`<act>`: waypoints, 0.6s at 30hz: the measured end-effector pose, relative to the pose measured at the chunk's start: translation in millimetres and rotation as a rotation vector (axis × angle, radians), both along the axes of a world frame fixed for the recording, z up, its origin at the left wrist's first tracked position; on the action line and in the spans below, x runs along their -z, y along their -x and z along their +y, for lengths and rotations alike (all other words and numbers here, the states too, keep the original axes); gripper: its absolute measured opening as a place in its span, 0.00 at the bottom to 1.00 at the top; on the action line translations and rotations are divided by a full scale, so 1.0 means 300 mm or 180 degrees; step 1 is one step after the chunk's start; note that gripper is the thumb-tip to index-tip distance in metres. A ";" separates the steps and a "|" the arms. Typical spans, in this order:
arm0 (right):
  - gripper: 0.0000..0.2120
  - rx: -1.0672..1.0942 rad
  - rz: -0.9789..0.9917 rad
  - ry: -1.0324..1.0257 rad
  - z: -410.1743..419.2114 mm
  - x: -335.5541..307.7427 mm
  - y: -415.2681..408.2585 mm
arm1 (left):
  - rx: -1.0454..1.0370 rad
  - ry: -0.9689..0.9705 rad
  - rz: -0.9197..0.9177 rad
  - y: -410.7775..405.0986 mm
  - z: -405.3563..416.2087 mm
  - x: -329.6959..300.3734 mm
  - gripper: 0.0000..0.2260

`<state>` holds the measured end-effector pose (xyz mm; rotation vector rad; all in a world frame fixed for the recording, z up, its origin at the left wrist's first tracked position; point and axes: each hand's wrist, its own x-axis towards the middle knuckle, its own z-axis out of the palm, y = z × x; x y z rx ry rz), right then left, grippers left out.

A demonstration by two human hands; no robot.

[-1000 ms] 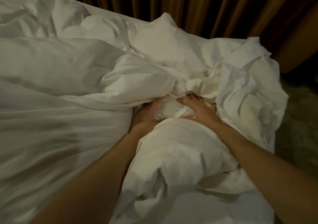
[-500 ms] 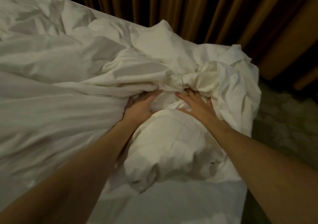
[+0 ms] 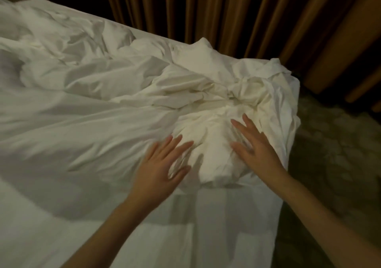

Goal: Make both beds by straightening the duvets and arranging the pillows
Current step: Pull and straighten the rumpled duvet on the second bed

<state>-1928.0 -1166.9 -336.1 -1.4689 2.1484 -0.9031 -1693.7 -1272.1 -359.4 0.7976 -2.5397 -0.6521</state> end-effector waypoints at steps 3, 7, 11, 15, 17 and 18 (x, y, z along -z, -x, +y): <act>0.20 -0.0191 0.0152 0.0297 0.121 0.008 -0.140 | -0.0034 0.0312 0.0122 -0.123 0.081 0.044 0.20; 0.25 -0.0402 0.0649 0.0538 0.175 0.118 -0.276 | 0.0073 0.0536 -0.0015 -0.210 0.107 0.133 0.22; 0.30 -0.0392 0.1003 0.0056 0.135 0.217 -0.282 | 0.0267 0.0763 -0.0309 -0.221 0.089 0.211 0.28; 0.36 -0.0494 0.1262 -0.0207 0.055 0.225 -0.229 | 0.0133 0.1073 -0.0021 -0.159 0.036 0.232 0.31; 0.33 -0.0504 0.1169 -0.0313 0.008 0.204 -0.205 | -0.0009 0.1291 0.0210 -0.117 -0.001 0.236 0.27; 0.29 -0.0476 0.1115 -0.0363 -0.016 0.197 -0.193 | -0.0109 0.1379 0.0291 -0.096 -0.017 0.234 0.24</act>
